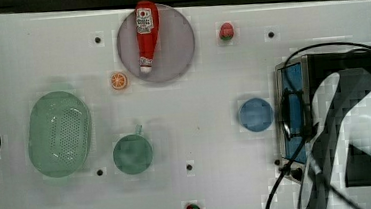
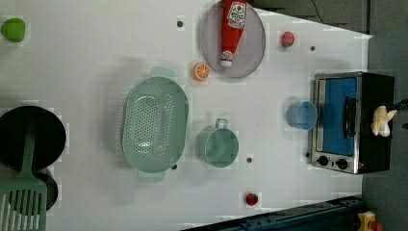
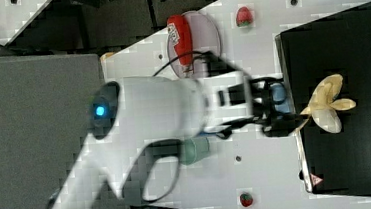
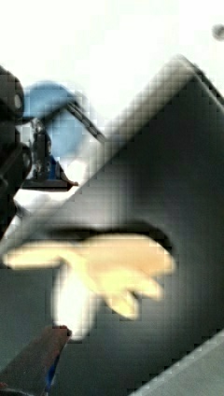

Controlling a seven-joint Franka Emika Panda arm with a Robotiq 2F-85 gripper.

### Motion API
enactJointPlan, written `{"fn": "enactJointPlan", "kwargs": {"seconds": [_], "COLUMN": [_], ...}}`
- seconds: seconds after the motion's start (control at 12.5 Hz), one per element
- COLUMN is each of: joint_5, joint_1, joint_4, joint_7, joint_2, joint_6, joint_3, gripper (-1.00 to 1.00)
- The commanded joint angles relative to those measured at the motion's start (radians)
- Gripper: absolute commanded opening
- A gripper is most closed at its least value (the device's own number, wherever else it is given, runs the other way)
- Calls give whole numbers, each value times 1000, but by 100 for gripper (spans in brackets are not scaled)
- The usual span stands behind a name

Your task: Pick banana from table and place on oven.

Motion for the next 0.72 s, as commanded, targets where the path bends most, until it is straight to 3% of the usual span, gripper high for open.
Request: {"fn": "enactJointPlan", "kwargs": {"seconds": [0.08,0.4,0.72], "joint_5": [9,8,5], "joint_1": [54,106,122], "joint_4": [32,13,-78], "joint_7": [59,500,885], "joint_2": [-143,-308,-446], "joint_6": [-141,-266,-273], "joint_3": [82,236,417], "gripper": [100,100,100]}}
